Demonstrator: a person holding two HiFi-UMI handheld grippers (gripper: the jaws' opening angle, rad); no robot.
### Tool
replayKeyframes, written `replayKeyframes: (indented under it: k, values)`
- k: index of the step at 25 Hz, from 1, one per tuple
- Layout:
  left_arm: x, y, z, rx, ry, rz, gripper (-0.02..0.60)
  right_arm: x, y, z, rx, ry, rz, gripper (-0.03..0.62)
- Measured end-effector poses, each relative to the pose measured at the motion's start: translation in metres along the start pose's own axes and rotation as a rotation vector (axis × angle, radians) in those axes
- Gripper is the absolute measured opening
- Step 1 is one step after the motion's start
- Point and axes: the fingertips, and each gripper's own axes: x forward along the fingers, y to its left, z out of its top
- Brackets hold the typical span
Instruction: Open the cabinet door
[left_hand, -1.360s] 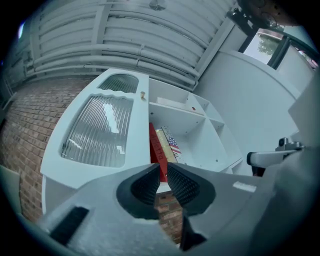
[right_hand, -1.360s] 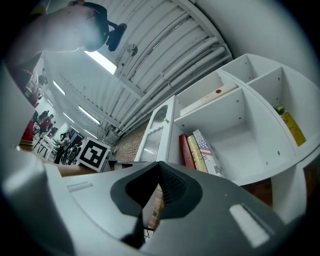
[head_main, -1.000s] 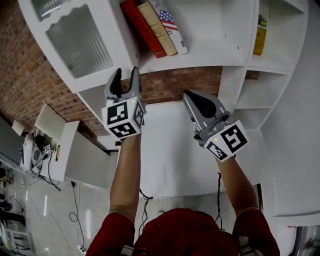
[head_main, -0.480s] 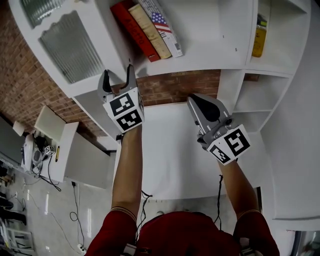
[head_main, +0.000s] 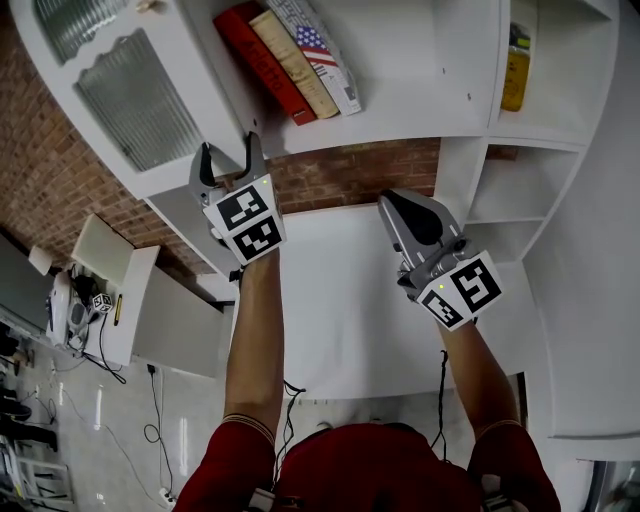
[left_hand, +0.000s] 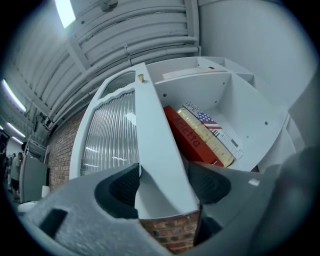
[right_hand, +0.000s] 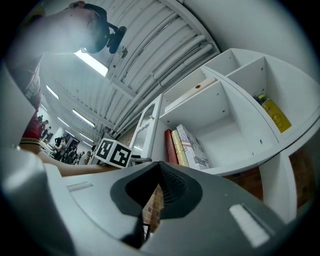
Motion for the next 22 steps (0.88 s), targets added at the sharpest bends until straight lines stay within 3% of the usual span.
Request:
replayKeyframes:
  k: [22]
  values:
    - [-0.066,0.018,0.016,-0.056,-0.042,-0.181,0.301,0.001,0.045,-0.002,0.019,0.017,0.017,0.012]
